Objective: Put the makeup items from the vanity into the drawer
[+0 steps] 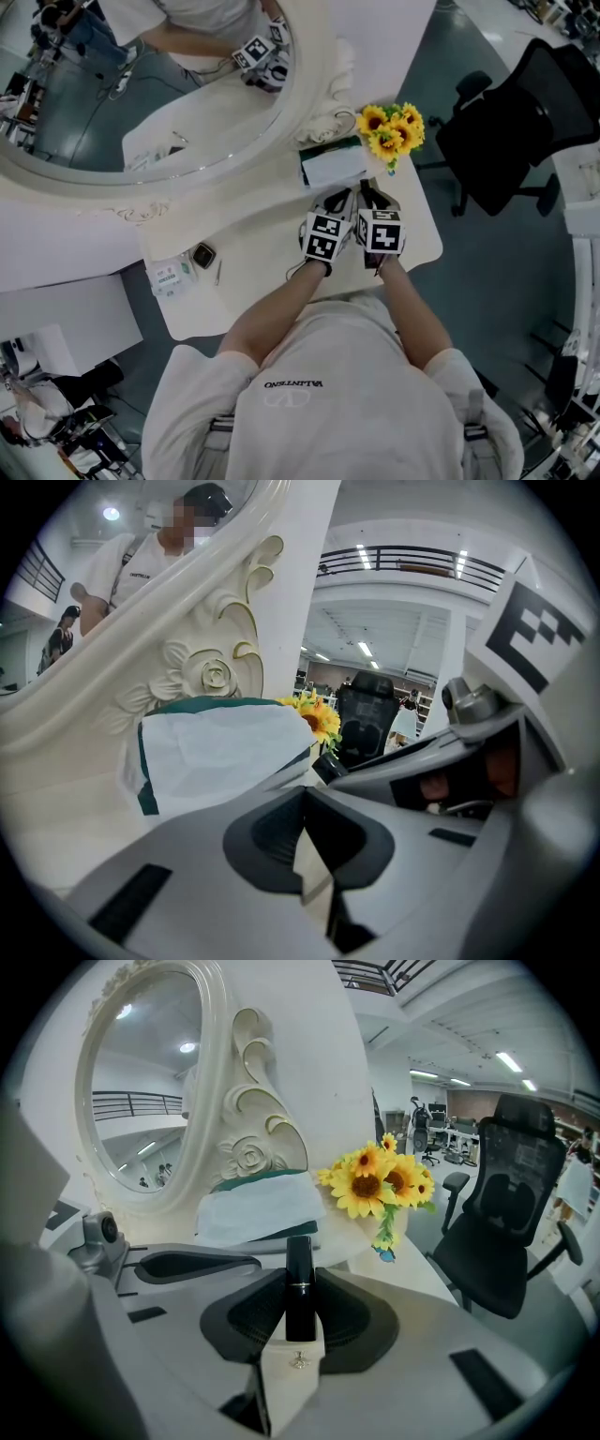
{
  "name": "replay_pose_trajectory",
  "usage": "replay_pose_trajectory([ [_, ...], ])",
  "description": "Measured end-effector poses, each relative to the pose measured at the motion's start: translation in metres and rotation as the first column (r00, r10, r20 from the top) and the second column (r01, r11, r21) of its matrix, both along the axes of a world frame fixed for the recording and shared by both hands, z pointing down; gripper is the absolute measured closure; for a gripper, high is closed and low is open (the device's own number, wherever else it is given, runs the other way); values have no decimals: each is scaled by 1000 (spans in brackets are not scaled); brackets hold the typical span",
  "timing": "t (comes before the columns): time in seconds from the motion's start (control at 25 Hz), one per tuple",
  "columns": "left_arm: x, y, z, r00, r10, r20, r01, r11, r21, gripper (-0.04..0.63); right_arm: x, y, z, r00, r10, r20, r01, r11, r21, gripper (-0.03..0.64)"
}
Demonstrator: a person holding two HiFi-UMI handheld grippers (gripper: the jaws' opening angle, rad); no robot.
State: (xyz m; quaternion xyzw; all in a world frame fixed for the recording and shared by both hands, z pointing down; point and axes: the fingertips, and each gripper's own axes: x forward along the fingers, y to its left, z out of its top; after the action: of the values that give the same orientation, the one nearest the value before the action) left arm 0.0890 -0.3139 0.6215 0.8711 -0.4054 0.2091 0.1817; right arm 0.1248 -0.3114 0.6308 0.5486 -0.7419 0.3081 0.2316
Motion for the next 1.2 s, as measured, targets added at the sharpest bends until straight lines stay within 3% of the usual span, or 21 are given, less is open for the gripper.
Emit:
replay_pose_trajectory([
  [1.2, -7, -3, 3, 1000, -22, -11, 22, 1000, -11, 592, -5, 6, 23, 999, -36, -15, 36, 998, -49, 508],
])
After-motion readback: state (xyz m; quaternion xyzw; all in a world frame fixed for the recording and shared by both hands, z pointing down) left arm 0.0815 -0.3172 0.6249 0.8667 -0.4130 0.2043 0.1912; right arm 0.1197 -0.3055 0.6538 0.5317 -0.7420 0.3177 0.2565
